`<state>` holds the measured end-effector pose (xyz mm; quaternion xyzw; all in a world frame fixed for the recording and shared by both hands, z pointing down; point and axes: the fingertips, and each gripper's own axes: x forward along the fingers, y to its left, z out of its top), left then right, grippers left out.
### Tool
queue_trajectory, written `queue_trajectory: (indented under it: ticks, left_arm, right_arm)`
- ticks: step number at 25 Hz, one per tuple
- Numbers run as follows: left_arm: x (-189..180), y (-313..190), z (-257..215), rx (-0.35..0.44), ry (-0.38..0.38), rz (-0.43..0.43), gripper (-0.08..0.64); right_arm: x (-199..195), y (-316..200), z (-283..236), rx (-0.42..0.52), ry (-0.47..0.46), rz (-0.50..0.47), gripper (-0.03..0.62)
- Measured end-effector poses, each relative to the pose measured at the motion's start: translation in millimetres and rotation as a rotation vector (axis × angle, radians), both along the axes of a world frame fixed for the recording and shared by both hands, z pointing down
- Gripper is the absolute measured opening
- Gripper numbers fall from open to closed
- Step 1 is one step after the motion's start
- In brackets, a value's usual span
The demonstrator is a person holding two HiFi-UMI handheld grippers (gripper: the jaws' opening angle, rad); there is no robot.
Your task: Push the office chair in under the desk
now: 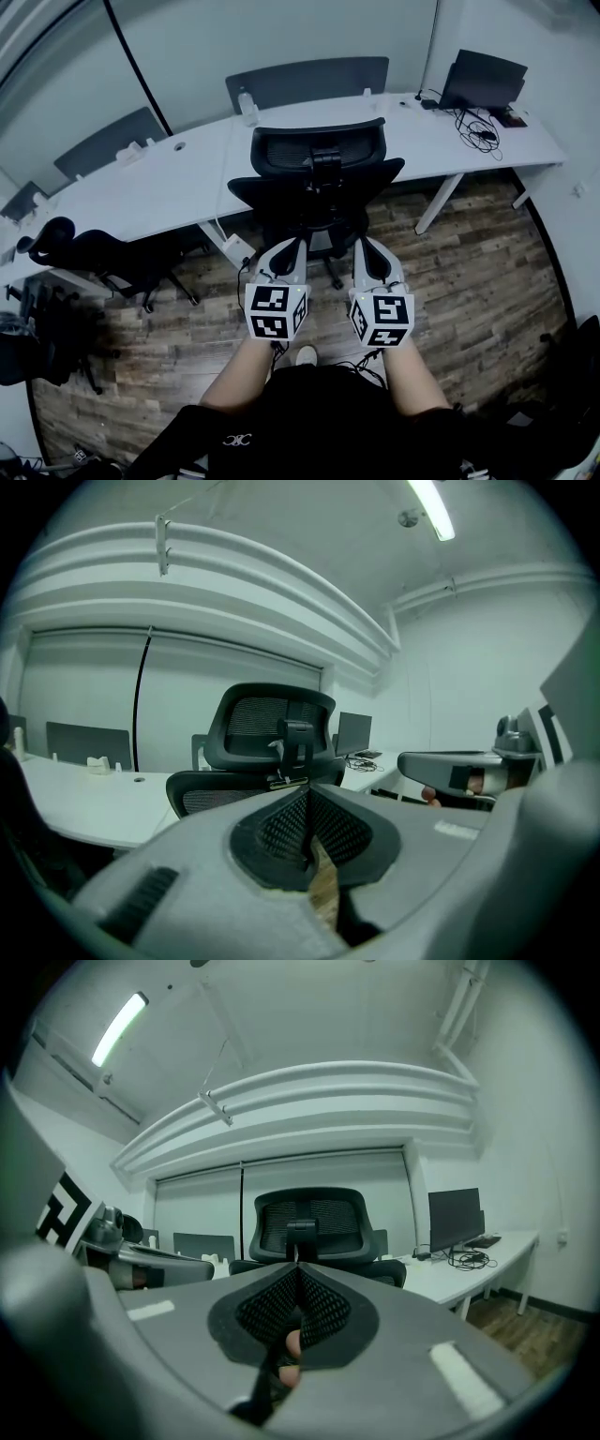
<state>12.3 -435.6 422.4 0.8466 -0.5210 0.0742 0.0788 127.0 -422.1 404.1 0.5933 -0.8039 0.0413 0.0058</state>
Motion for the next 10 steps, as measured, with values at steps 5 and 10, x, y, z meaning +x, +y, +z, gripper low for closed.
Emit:
queue_trajectory:
  ticks: [5, 10]
  left_arm:
    - [2.0, 8.8, -1.1, 0.001, -0.005, -0.015, 0.009]
    - [2.7, 15.7, -3.2, 0.005, -0.008, -0.021, 0.009]
  right_arm:
    - [-1.0, 5.5, -4.1, 0.009, -0.007, -0.022, 0.008]
    - [1.2, 7.1, -1.6, -0.005, -0.007, -0.027, 0.008]
